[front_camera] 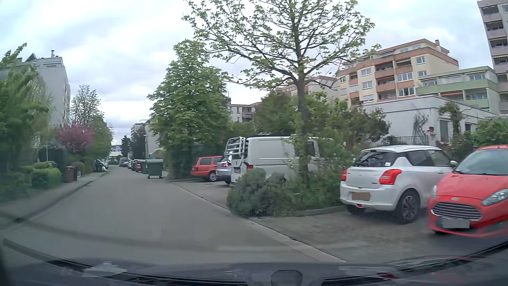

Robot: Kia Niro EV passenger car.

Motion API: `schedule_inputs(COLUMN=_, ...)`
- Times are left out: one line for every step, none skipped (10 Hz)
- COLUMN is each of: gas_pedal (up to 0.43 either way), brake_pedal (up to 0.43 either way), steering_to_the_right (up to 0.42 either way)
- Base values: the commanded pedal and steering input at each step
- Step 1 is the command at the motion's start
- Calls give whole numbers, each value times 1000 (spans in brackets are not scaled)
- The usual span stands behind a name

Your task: Follow the waypoints while adhering to traffic rules and regulations

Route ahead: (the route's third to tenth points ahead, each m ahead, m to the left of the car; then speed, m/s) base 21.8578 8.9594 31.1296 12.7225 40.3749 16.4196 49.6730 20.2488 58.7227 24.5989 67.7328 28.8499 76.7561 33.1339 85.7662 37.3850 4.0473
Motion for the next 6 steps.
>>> schedule_inputs(gas_pedal=39, brake_pedal=0, steering_to_the_right=-401)
schedule_inputs(gas_pedal=47, brake_pedal=0, steering_to_the_right=-384)
schedule_inputs(gas_pedal=47, brake_pedal=0, steering_to_the_right=-364)
schedule_inputs(gas_pedal=47, brake_pedal=0, steering_to_the_right=-345)
schedule_inputs(gas_pedal=47, brake_pedal=0, steering_to_the_right=-319)
schedule_inputs(gas_pedal=47, brake_pedal=0, steering_to_the_right=-293)
